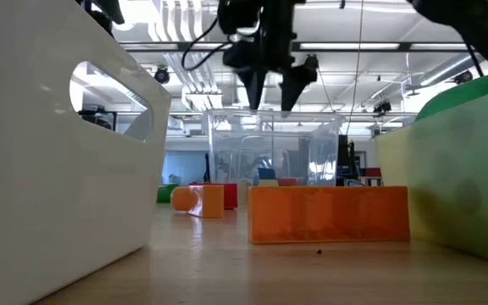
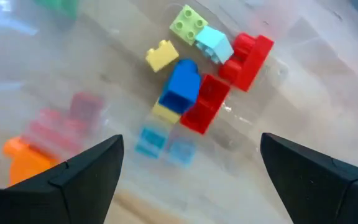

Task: Pick & Place Toys
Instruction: Adjust the transparent bin on the table

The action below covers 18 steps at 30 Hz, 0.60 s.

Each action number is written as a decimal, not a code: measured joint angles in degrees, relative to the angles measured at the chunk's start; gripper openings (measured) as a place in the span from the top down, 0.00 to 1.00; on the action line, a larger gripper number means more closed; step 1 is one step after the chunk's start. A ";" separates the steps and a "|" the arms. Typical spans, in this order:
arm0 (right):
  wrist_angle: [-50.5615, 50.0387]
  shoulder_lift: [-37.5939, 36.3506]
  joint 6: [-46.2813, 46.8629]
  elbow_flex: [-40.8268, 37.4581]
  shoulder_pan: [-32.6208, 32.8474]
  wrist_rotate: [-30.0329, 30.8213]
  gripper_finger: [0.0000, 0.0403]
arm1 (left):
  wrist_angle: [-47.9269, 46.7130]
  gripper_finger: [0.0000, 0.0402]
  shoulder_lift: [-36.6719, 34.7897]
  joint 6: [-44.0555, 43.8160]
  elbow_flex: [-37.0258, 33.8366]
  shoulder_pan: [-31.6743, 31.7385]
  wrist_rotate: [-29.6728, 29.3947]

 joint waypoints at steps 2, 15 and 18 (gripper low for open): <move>-1.37 -2.24 0.02 -0.52 1.12 0.00 0.08 | -0.19 0.18 0.02 4.06 0.00 0.02 0.01; -5.46 -20.97 19.44 -5.83 15.19 6.24 0.08 | -0.68 0.18 7.47 -0.85 0.03 11.46 8.94; -5.42 -25.05 23.35 -9.05 18.05 11.04 0.08 | -0.64 0.18 9.96 -3.58 0.00 14.89 7.62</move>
